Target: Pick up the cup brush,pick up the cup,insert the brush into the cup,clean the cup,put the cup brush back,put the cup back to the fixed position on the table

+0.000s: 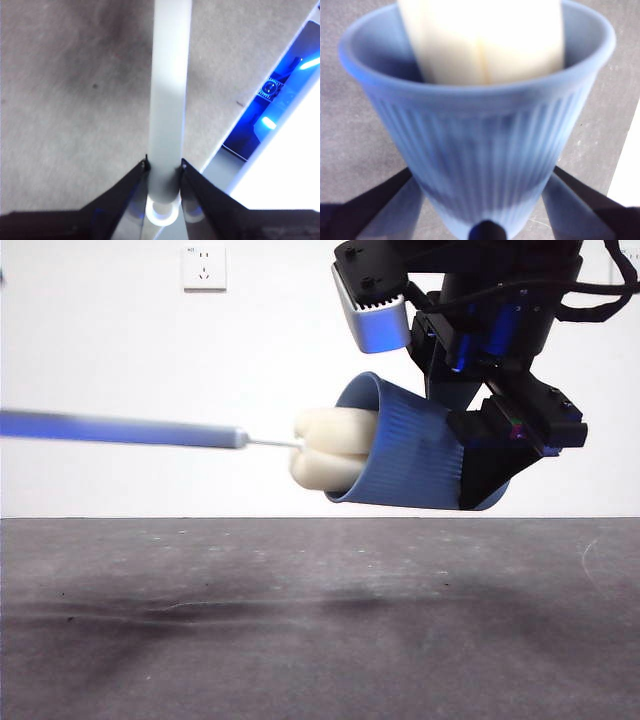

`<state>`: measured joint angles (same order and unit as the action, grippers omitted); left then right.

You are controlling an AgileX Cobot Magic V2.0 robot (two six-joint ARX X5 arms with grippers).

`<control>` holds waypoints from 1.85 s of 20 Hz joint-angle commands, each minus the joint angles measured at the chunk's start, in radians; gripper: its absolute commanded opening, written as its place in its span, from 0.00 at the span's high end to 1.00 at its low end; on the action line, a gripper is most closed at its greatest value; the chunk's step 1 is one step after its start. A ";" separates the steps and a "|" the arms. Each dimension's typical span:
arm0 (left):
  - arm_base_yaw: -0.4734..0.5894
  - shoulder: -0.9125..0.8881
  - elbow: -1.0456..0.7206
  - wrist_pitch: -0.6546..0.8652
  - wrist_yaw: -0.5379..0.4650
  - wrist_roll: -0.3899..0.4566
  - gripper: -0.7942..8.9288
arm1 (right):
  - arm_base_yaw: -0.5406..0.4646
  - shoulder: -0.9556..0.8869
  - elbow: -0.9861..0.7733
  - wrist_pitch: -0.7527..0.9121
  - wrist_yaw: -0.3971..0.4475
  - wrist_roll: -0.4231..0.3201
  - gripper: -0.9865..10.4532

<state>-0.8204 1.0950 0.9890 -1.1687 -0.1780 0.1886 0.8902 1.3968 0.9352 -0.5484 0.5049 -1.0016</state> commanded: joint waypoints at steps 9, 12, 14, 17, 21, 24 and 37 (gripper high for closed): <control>0.098 -0.264 -0.004 -0.172 -0.092 -0.138 0.93 | 0.001 0.003 0.004 0.002 -0.002 0.259 0.93; 0.111 -0.309 -0.004 -0.134 -0.095 -0.229 0.93 | 0.001 -0.011 0.004 0.025 -0.010 0.541 0.93; 0.114 -0.315 -0.004 -0.060 -0.097 -0.312 0.93 | 0.001 -0.050 0.004 0.050 -0.085 0.765 0.93; 0.115 -0.291 -0.004 0.080 -0.125 -0.434 0.93 | 0.001 -0.135 0.004 0.087 -0.175 0.993 0.93; 0.116 -0.186 -0.005 0.184 -0.198 -0.484 0.93 | 0.002 -0.276 0.004 0.130 -0.242 1.137 0.93; 0.116 -0.061 -0.005 0.310 -0.186 -0.534 0.93 | 0.002 -0.375 0.004 0.162 -0.243 1.169 0.93; 0.116 0.480 -0.005 0.668 -0.108 -0.782 0.93 | 0.002 -0.654 0.004 0.041 -0.234 1.170 0.93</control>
<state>-0.7067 1.5688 0.9890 -0.5060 -0.2909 -0.5610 0.8902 0.7444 0.9367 -0.5159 0.2649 0.1608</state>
